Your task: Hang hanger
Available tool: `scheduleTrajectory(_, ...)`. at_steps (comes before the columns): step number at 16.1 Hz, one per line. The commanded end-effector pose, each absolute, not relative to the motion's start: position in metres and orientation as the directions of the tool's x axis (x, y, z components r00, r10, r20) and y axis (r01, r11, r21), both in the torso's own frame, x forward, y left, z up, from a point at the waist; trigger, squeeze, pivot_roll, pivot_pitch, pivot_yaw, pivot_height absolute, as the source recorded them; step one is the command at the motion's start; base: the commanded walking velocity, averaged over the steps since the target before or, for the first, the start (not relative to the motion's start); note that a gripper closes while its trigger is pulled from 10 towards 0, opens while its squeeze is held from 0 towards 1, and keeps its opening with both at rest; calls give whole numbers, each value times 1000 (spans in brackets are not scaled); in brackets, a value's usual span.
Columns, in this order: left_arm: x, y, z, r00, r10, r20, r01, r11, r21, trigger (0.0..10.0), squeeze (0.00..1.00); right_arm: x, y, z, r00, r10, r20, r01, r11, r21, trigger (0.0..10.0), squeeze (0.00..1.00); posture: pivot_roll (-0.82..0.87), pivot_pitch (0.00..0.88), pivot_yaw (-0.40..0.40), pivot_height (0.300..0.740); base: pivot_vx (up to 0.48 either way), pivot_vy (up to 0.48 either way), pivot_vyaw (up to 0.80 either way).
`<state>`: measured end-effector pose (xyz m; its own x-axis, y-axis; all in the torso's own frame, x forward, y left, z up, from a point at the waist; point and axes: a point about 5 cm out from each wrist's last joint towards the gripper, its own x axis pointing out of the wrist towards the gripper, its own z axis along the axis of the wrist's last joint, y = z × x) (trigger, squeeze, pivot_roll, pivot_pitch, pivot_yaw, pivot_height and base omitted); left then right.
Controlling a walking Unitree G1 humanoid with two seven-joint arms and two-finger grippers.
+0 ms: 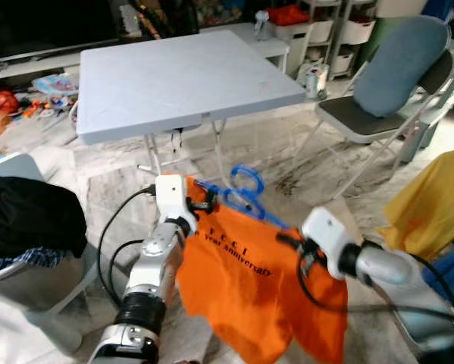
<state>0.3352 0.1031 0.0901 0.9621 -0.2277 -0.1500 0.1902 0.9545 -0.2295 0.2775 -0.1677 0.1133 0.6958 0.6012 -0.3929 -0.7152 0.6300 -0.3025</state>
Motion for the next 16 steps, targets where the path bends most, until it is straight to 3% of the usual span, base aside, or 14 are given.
scheduleTrajectory(1,333,115,83,962,-198,-189,160,967,-200,10000,0,288,-175,128,754,565,-335,-656,673,-342,10000,0,-124,0,44,740,0,0,0)
scheduleTrajectory(8,329,137,75,966,-142,-216,115,984,-136,10000,0,290,-195,130,754,537,-378,-655,657,-374,10000,0,-122,0,41,740,0,0,0)
scheduleTrajectory(11,336,153,81,975,-85,-204,69,994,-88,10000,0,271,-212,125,662,592,-460,-750,537,-387,10000,0,-125,0,41,740,0,0,0)
scheduleTrajectory(16,338,161,82,977,-43,-209,30,998,-62,10000,0,268,-259,132,667,490,-562,-745,459,-483,10000,0,-136,0,50,740,0,0,0)
